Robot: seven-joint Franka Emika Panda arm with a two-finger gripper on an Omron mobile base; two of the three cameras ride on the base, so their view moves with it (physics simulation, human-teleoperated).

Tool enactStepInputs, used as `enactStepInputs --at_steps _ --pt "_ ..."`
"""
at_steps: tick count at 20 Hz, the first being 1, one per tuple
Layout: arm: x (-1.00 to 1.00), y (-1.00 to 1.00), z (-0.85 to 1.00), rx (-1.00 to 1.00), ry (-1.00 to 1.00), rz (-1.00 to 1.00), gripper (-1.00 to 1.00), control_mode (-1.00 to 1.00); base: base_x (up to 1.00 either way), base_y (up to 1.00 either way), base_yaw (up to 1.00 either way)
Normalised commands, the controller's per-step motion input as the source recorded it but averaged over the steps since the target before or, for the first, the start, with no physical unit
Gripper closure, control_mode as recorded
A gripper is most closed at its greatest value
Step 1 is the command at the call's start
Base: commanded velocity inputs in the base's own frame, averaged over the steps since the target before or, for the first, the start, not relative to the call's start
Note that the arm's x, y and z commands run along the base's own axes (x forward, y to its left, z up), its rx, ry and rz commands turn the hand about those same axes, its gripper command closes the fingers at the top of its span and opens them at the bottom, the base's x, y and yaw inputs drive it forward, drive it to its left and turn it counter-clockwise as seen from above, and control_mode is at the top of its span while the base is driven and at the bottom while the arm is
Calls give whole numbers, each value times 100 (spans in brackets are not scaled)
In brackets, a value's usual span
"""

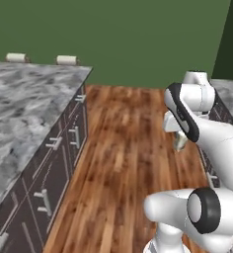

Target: Move the drinks to the dining counter.

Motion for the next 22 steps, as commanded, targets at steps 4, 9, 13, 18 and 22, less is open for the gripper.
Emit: enactStepInputs --at_steps 4,9,13,18,22 --pt "0 0 0 0 0 0 100 100 100 -38 8" --pt "0 0 0 0 0 0 100 100 100 -38 7" --pt "0 0 0 0 0 0 100 100 100 -41 8" --pt "0 0 0 0 0 0 100 100 100 -38 10" --pt "0 0 0 0 0 0 100 100 100 -29 13"
